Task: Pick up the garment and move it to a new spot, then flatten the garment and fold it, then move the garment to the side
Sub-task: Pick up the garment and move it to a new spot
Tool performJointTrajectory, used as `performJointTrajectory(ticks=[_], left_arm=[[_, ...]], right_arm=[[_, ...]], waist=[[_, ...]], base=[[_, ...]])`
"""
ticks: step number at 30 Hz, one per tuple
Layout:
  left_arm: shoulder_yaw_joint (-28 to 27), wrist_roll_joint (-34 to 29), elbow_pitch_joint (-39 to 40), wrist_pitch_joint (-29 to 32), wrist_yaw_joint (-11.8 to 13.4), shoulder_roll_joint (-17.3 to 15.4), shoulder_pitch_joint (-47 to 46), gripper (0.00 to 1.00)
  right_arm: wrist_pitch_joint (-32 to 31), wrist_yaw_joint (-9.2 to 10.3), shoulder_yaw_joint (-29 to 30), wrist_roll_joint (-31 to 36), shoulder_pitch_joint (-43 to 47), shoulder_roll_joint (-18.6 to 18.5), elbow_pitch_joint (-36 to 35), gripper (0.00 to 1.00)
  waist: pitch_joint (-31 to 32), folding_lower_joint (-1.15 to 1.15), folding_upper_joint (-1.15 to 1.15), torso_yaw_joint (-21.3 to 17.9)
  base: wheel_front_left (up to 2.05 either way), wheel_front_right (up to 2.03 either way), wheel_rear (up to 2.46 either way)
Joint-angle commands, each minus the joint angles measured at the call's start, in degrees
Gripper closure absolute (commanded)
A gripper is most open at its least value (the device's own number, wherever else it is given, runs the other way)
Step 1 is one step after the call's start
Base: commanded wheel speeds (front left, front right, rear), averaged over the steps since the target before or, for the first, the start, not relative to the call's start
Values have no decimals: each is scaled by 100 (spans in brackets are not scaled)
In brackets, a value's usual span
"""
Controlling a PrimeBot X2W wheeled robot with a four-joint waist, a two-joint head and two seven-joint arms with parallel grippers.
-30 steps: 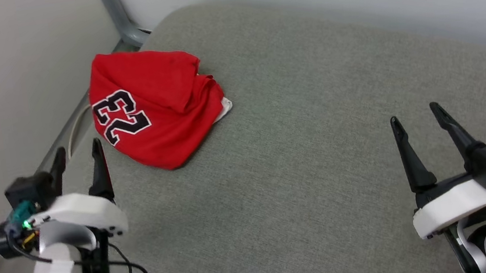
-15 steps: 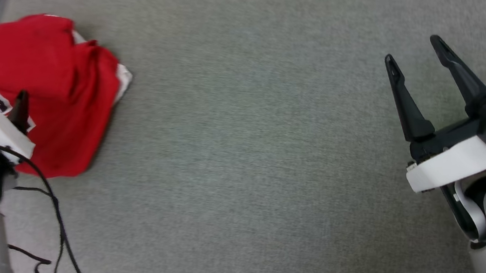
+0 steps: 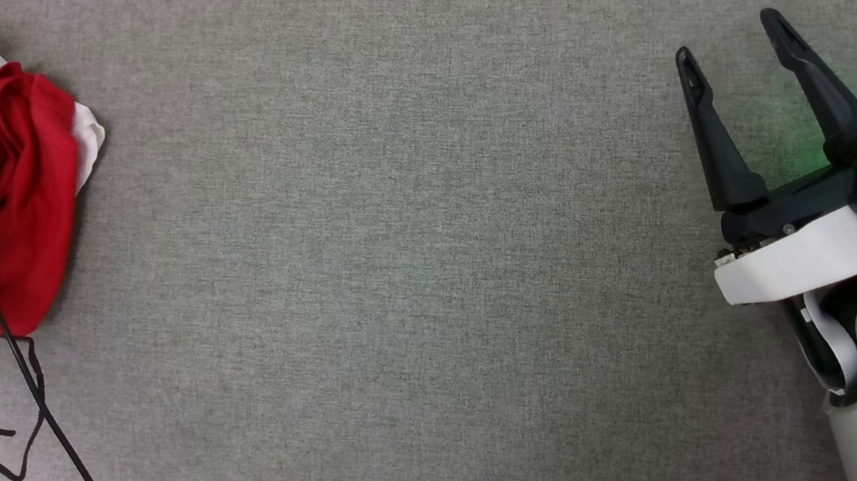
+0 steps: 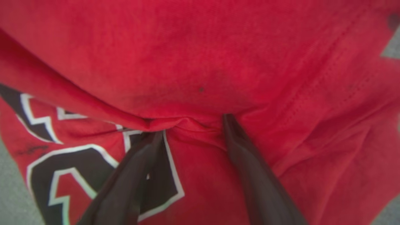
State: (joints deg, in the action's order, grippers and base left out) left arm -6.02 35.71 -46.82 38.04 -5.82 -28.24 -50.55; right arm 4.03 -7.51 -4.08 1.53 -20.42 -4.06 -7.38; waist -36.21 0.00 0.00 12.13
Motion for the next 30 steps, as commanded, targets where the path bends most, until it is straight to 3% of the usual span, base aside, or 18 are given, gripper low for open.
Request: performJointTrajectory(ticks=[1, 6, 14, 24, 30], left_arm=[[131, 35, -279, 183, 35, 369, 244, 96], [90, 28, -179, -102, 109, 375, 266, 100], [56, -302, 141, -1567, 162, 202, 329, 100], [375, -905, 429, -3462, 268, 418, 759, 100], [657, -1155, 723, -4023, 310, 656, 1015, 100]], right_arm=[[29, 4, 14, -40, -83, -34, -36, 0], [16, 4, 67, -52, -16, -41, -48, 0], [154, 4, 144, -94, 235, 40, 143, 0], [282, 4, 400, -274, 793, 121, 386, 0], [263, 4, 511, -481, 1139, 123, 410, 0]], waist=[[-9, 0, 0, -19], [95, 0, 0, -15], [779, 0, 0, 39], [1866, 0, 0, 14], [2371, 0, 0, -188]], base=[[0, 0, 0], [0, 0, 0], [0, 0, 0], [0, 0, 0], [0, 0, 0]])
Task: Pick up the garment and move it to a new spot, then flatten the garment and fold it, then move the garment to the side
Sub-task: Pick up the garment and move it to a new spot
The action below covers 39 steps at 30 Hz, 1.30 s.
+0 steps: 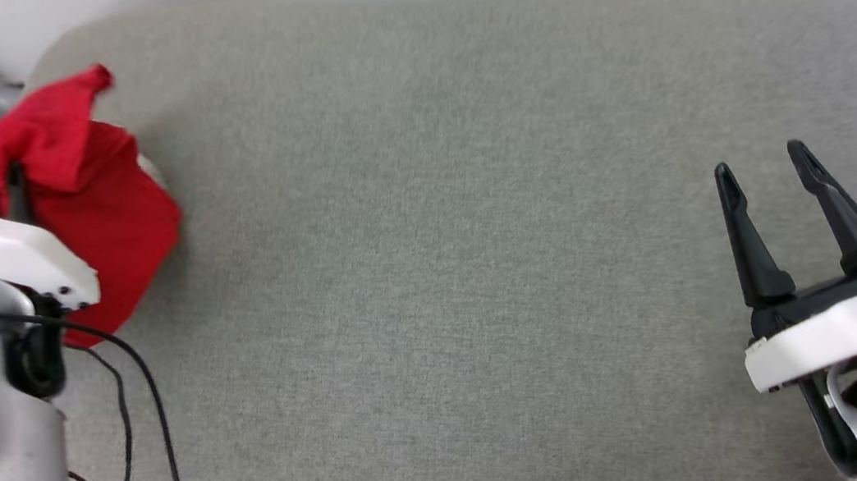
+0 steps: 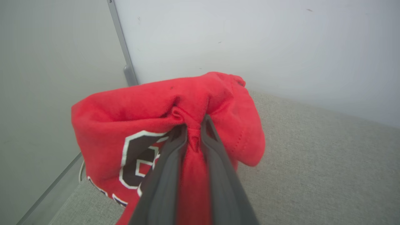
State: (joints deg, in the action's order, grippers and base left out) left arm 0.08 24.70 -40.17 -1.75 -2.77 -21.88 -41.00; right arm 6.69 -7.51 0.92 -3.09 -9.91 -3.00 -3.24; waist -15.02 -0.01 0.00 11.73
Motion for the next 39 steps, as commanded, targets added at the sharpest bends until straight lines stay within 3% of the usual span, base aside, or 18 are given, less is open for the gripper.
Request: performJointTrajectory(ticks=[1, 16, 22, 27, 34, 38, 39], left_arm=[[85, -52, 113, -89, -10, 80, 111, 100], [1408, -263, 1488, 532, -337, 849, 1087, 100], [2401, -308, 1957, 856, -443, 1272, 1371, 100], [3550, -275, 2184, 1064, -466, 1554, 1513, 100], [5357, 77, 2231, 1176, -471, 1439, 1387, 100], [5929, 343, 2139, 1096, -472, 1331, 1300, 100], [6093, 400, 2065, 1003, -472, 1303, 1215, 65]], right_arm=[[1, 4, 18, -39, 137, 18, -5, 0], [11, 4, 29, -383, 589, 17, 52, 0], [36, 4, 13, -451, 534, 18, 139, 0], [47, 4, 35, -493, 505, 18, 120, 0], [105, 4, 52, -512, 371, 17, 140, 0], [150, 3, 27, -524, 267, 18, 179, 0], [165, 4, 43, -517, 261, 15, 203, 0]], waist=[[322, 1, 0, -196], [797, 1, 0, -1307], [674, 1, 0, -1721], [453, 1, 0, -1923], [129, 1, 0, -1971], [11, 1, 0, -1930], [19, 1, 0, -1879]], base=[[0, 0, 0], [0, 0, 0], [0, 0, 0], [0, 0, 0], [0, 0, 0], [0, 0, 0], [0, 0, 0]])
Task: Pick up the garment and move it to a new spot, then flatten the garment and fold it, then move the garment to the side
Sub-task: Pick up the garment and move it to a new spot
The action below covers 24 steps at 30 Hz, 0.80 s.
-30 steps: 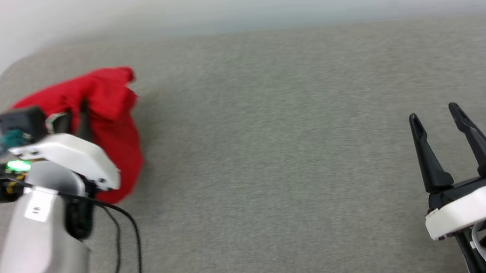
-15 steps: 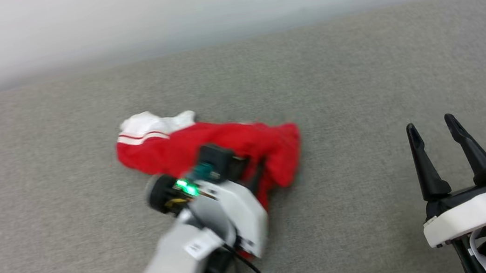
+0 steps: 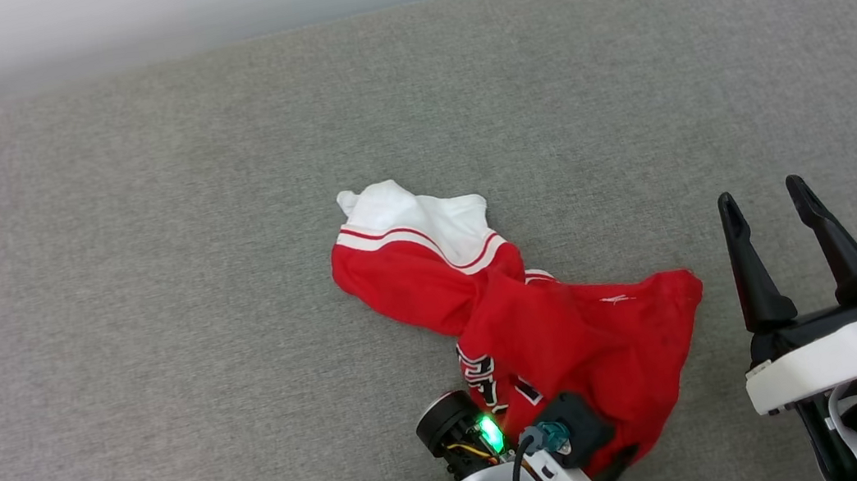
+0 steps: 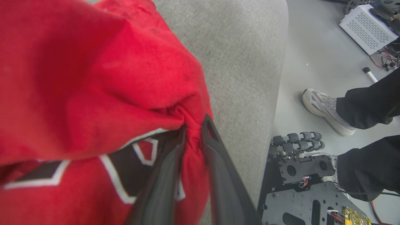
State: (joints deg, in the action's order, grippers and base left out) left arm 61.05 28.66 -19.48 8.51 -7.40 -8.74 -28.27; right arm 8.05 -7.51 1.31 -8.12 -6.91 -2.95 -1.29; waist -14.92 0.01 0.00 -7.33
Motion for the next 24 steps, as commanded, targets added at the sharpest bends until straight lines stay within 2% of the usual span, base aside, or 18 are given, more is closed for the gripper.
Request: performJointTrajectory(ticks=[1, 2, 6, 10, 16, 24], left_arm=[[47, 45, -19, -116, -10, 2, -68, 12], [91, 19, -44, -209, -10, 7, -98, 0], [97, -33, -73, -637, 1, 33, -161, 0], [-83, -79, 32, -1216, 210, 91, -78, 0], [-714, 54, 274, -2078, 732, 22, 142, 0], [-1895, 188, 505, -2370, 1475, -256, 563, 0]], right_arm=[[37, 4, 15, 2, -40, 11, 27, 0], [32, 4, 22, 23, -30, 10, 44, 0], [-1, 4, 78, 90, 21, 10, 97, 0], [-71, 4, 127, 134, 138, 10, 84, 0], [-205, 4, 195, 180, 364, 10, -6, 0], [-427, 3, 163, 233, 671, 9, -155, 0]], waist=[[36, -1, 0, 58], [80, -1, 0, 90], [291, -1, 0, 227], [559, -1, 0, 382], [940, -1, 0, 606], [1284, -1, 0, 890]], base=[[0, 0, 0], [0, 0, 0], [0, 0, 0], [0, 0, 0], [0, 0, 0], [0, 0, 0]])
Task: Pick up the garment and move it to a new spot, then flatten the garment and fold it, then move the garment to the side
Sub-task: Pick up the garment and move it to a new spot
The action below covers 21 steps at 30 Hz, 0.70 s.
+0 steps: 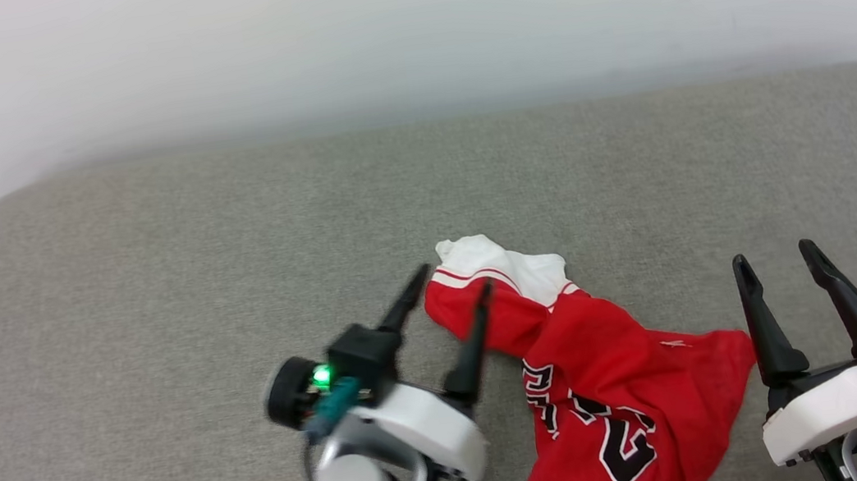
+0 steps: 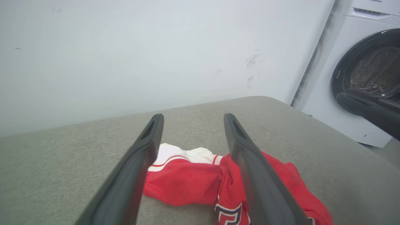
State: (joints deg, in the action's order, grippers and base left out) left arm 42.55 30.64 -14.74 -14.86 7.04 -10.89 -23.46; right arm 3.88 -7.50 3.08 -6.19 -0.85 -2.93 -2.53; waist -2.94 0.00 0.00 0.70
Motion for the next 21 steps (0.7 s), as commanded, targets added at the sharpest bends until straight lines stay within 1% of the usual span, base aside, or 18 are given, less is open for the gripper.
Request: performJointTrajectory(ticks=[1, 3, 6, 8, 9, 11, 14, 16, 18, 21], left_arm=[[-236, -19, 85, -38, 102, -81, 139, 0], [-606, -103, 242, -42, 214, -161, 312, 0], [-1167, -166, 380, -37, 314, -301, 619, 0], [-1515, -238, 458, -38, 330, -421, 783, 0], [-1805, -291, 512, -38, 334, -525, 982, 0], [-2063, -344, 564, -34, 310, -636, 1176, 0], [-2330, -413, 591, -34, 264, -791, 1440, 0], [-2409, -437, 611, -35, 233, -844, 1606, 0], [-2425, -497, 616, -35, 203, -893, 1735, 0], [-2390, -536, 644, -34, 193, -871, 1845, 0]], right_arm=[[-30, 3, -17, 23, 68, 7, -32, 0], [-64, 2, -36, 23, 94, 7, -28, 0], [-103, 3, -40, 10, 179, 7, -33, 0], [-130, 2, -48, -12, 210, 7, -64, 0], [-166, 2, -55, -25, 243, 7, -79, 0], [-175, 3, -82, -47, 271, 7, -78, 0], [-212, 2, -93, -57, 310, 7, -92, 0], [-230, 3, -79, -64, 326, 6, -110, 0], [-223, 3, -63, -75, 367, 6, -121, 0], [-227, 3, -32, -94, 405, 6, -140, 0]], waist=[[106, 0, 0, 110], [149, 0, 0, 141], [254, 0, 0, 199], [284, 0, 0, 219], [312, 0, 0, 234], [351, 0, 0, 242], [407, 0, 0, 266], [437, 0, 0, 275], [461, 0, 0, 284], [477, 0, 0, 283]], base=[[0, 0, 0], [0, 0, 0], [0, 0, 0], [0, 0, 0], [0, 0, 0], [0, 0, 0], [0, 0, 0], [0, 0, 0], [0, 0, 0], [0, 0, 0]])
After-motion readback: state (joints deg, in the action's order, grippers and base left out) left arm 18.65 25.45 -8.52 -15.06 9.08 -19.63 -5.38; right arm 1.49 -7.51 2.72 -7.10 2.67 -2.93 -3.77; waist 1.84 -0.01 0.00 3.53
